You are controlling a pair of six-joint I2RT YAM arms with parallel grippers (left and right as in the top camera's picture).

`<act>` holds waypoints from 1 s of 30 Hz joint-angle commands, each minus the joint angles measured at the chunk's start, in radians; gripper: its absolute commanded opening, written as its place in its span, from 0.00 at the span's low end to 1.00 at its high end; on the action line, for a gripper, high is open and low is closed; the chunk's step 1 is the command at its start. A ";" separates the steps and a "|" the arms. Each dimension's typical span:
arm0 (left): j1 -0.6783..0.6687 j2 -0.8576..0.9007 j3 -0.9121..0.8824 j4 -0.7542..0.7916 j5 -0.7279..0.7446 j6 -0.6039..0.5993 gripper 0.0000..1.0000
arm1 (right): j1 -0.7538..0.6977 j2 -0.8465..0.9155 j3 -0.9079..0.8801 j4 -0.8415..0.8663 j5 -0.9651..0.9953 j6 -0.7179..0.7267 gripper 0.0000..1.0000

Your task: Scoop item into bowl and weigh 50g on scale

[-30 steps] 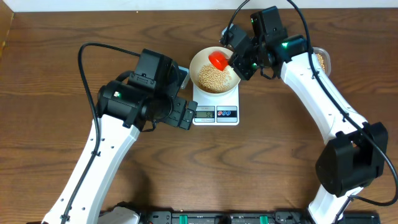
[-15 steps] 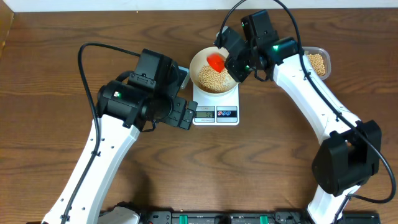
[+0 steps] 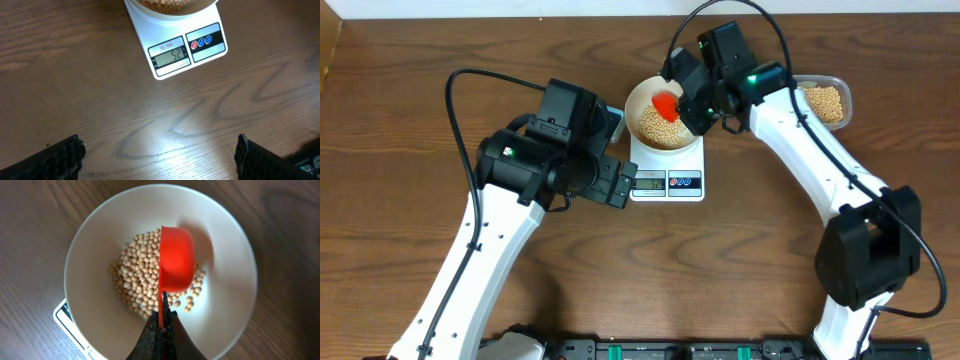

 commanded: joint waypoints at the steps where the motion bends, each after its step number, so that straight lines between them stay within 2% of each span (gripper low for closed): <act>1: 0.000 -0.007 -0.010 -0.003 -0.010 0.014 0.98 | 0.007 0.016 0.006 0.003 0.021 0.027 0.01; 30: 0.000 -0.007 -0.010 -0.003 -0.010 0.014 0.98 | 0.032 0.016 0.006 -0.029 -0.064 0.042 0.01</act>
